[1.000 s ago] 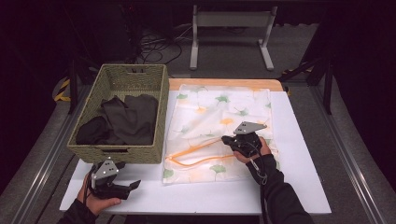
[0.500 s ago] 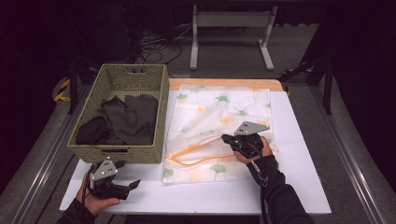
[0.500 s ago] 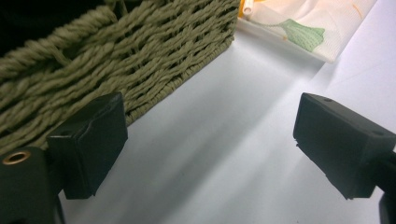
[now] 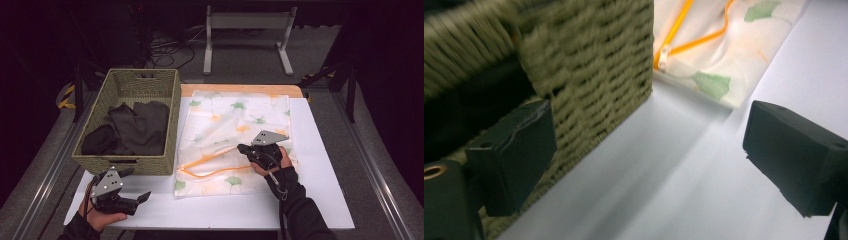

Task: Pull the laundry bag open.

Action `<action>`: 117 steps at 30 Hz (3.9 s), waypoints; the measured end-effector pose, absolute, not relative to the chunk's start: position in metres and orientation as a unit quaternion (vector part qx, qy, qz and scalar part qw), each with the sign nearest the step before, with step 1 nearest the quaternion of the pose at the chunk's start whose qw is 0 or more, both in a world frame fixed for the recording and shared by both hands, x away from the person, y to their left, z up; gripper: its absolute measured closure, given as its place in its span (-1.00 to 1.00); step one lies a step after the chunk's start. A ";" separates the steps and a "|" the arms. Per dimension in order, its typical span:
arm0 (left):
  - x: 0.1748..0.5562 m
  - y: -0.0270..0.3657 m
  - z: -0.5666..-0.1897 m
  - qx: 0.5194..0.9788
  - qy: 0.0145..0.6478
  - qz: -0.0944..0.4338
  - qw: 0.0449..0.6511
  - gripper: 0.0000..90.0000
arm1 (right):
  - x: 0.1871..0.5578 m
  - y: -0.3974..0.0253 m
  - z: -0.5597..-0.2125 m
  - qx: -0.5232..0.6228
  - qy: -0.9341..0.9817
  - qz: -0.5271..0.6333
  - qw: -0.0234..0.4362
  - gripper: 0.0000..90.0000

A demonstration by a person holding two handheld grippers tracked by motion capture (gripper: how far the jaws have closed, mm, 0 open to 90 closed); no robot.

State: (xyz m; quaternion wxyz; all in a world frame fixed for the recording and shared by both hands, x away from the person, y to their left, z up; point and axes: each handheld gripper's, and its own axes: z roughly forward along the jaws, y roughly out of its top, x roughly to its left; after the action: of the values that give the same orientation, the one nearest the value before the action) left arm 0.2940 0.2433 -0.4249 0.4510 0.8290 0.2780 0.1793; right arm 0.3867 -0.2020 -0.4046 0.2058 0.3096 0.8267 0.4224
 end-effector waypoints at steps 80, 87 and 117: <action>0.492 0.191 -0.391 0.926 0.310 0.185 0.112 0.41 | 0.388 -0.201 -0.421 0.313 0.848 0.390 0.178 0.95; 0.486 0.202 -0.378 0.905 0.326 0.229 0.151 0.50 | 0.388 -0.203 -0.421 0.314 0.847 0.392 0.177 0.95; 0.395 0.253 -0.329 0.803 0.308 0.300 0.413 0.53 | 0.384 -0.207 -0.413 0.323 0.830 0.410 0.197 0.96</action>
State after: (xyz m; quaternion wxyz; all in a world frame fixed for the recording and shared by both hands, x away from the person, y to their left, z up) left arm 0.3951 0.2526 -0.3286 0.4128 0.8031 0.3075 0.2999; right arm 0.3837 -0.2066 -0.4131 0.1968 0.3231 0.8299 0.4101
